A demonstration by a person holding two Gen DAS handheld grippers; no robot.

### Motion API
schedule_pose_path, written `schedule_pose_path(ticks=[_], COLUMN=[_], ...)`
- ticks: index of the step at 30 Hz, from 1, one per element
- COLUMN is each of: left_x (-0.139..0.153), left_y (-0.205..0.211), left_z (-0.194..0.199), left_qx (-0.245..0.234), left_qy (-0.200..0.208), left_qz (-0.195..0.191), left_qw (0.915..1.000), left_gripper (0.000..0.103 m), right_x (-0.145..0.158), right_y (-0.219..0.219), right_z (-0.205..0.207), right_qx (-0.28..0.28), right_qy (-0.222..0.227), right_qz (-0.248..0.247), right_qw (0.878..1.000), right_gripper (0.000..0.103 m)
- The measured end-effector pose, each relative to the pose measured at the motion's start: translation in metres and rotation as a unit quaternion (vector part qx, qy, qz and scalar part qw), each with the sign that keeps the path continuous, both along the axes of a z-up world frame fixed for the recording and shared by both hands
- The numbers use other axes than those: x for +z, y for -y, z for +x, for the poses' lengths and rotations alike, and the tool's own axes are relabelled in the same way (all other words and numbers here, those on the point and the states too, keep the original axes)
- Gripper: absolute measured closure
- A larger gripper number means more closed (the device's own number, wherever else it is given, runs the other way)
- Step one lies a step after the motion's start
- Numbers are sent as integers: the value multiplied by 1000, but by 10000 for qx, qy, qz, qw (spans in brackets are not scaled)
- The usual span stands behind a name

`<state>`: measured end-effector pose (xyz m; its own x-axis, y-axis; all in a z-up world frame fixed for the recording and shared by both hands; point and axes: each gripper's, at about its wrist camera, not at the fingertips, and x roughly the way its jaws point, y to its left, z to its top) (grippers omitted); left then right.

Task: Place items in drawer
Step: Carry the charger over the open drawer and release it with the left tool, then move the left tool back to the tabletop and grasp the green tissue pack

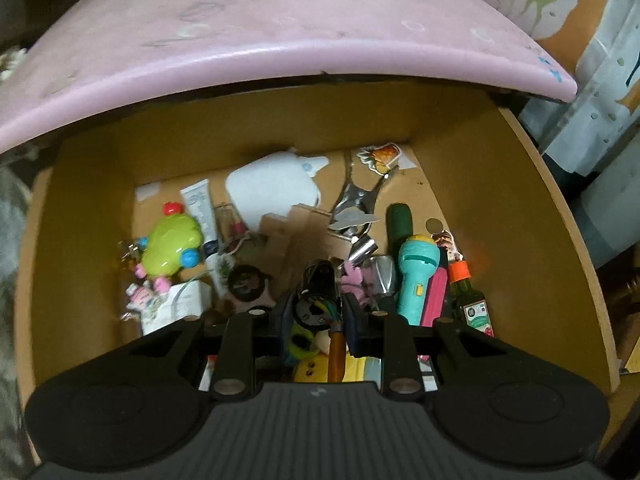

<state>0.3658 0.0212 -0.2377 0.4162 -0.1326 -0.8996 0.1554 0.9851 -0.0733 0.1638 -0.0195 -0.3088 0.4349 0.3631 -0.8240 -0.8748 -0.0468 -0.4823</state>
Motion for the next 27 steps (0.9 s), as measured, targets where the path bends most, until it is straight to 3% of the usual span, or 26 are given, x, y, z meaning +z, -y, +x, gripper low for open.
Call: schedule_pose_path(ticks=[6,8,9,10,17,27], left_x=[-18,-16,-14,-11,27,100], left_y=[10,10,11,10,13,51], left_z=[8,6,4,2,-9,1], left_qx=[-114,-162,-174,-164,-216,-588], left_qy=[-283,-231,-190,-132,151,875], left_qz=[53,72,86,91,11,118], left_qw=[9995,9996,9996,9997,9997,9944], left_gripper=[76,64,45,39,39,39], right_x=[0,0,0,0,0,-2], right_y=[-1,0,0,0,-2,-2], right_z=[-1,-1,-1,-1,-1,-2], right_qx=[11,11,12,12,5,11], right_qy=[8,10,10,9,8,22], right_qz=[-2,-3,-3,-4,-20,-23], right_qw=[10000,10000,10000,10000,10000,10000], right_gripper=[11,11,11,11,12,11])
